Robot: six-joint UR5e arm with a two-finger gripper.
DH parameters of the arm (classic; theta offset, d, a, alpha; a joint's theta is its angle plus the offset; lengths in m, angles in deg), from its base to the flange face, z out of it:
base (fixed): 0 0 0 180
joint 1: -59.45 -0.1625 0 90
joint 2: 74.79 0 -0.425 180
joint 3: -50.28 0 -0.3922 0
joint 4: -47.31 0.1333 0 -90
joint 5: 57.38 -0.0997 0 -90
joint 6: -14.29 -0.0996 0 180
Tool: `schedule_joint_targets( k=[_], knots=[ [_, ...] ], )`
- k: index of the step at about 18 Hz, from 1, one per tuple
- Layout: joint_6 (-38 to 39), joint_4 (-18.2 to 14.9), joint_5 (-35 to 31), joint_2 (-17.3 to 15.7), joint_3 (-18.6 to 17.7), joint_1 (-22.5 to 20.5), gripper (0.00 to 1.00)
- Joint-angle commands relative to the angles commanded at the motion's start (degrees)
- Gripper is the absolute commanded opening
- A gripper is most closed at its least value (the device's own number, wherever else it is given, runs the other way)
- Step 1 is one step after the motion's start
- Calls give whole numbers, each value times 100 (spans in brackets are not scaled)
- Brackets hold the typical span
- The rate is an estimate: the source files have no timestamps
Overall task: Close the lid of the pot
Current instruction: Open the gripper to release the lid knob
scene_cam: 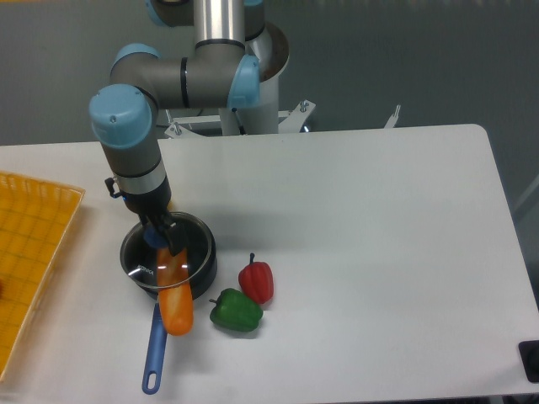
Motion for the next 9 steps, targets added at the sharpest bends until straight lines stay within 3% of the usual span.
schedule_joint_targets(
  k=[4,9],
  knots=[
    [-17,-35,-9,-44,27,-123,100],
    [-297,-535,26,-184,211,-561,100]
  ],
)
